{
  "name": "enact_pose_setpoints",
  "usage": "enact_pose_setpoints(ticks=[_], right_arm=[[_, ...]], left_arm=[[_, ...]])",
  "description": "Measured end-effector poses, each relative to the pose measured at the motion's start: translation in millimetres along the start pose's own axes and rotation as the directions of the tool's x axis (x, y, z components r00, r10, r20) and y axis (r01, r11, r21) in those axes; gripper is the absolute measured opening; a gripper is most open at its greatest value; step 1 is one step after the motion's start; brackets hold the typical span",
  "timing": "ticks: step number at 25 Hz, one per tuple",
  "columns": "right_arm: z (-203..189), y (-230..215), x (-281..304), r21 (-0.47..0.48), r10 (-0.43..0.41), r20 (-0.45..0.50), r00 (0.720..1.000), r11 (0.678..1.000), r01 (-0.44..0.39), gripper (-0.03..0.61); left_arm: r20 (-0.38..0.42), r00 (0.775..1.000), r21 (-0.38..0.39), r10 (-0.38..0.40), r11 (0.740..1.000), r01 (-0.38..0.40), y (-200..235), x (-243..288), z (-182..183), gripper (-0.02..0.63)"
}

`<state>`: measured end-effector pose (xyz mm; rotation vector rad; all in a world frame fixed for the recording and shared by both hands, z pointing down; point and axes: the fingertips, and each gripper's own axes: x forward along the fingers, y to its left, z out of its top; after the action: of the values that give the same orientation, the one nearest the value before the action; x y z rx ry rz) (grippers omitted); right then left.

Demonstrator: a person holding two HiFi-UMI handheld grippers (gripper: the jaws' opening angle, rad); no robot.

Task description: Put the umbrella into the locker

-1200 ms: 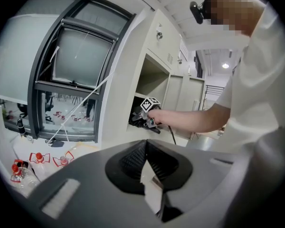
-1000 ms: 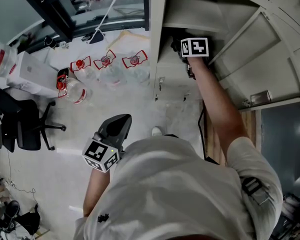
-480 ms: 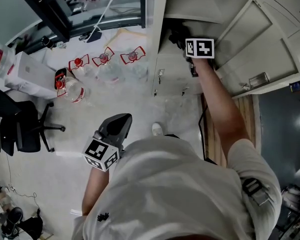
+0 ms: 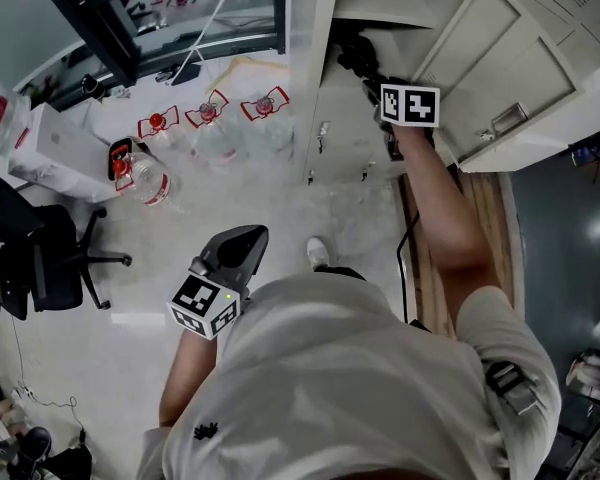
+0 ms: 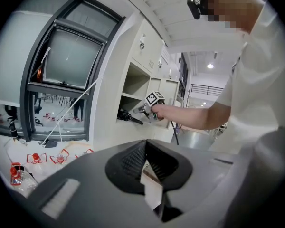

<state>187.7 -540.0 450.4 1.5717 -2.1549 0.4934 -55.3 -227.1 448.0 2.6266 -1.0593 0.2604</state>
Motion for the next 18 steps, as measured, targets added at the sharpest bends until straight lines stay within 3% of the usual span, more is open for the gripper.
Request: enact_pose_setpoints(ticks=[6,12,18], right_arm=[[-29,34,-51,0.015,0.014,0.018,1.0,1.0,-0.015,0.232],[-69,71,-106,0.046,0.029,0.034,0.999,0.998,-0.03,0.194],[-102,117,-159,0.044,0.064,0.066,0.996,0.997,-0.067,0.166]], left_arm=[[0.001,0.999,0.02,-0.04,0.999,0.04,-15,-36,-12,0.057],[0.012,0.994,-0.015,-0.107,0.994,0.107,-34,-72,-24,0.057],[0.005,0.992,-0.01,-0.124,0.992,0.124,-37,-100,-38,0.057]])
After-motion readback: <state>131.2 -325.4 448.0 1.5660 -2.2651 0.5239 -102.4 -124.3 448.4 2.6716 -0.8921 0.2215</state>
